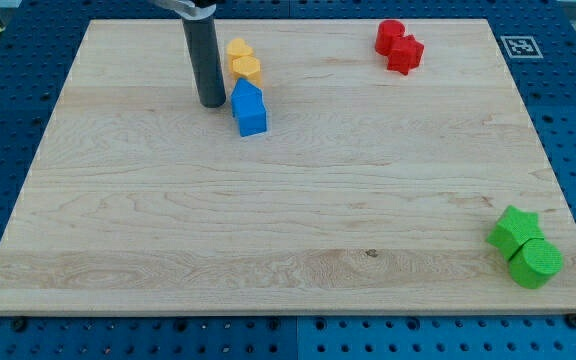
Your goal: Slightly slide the blue blocks towards the right side
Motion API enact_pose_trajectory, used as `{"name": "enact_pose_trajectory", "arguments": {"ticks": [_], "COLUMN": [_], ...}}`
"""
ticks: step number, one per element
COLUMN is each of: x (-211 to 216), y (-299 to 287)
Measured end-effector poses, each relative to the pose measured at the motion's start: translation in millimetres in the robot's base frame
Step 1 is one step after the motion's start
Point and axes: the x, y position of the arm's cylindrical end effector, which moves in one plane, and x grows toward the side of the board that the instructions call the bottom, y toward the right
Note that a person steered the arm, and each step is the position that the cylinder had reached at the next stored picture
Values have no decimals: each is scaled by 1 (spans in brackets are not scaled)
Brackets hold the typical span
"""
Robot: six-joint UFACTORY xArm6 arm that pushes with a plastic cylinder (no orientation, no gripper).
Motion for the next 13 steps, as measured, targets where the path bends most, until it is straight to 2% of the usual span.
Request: {"name": "enact_pose_trajectory", "arguments": {"ticks": [4, 6, 8, 13], "x": [0, 1, 38, 37], "y": [21, 2, 1, 30]}}
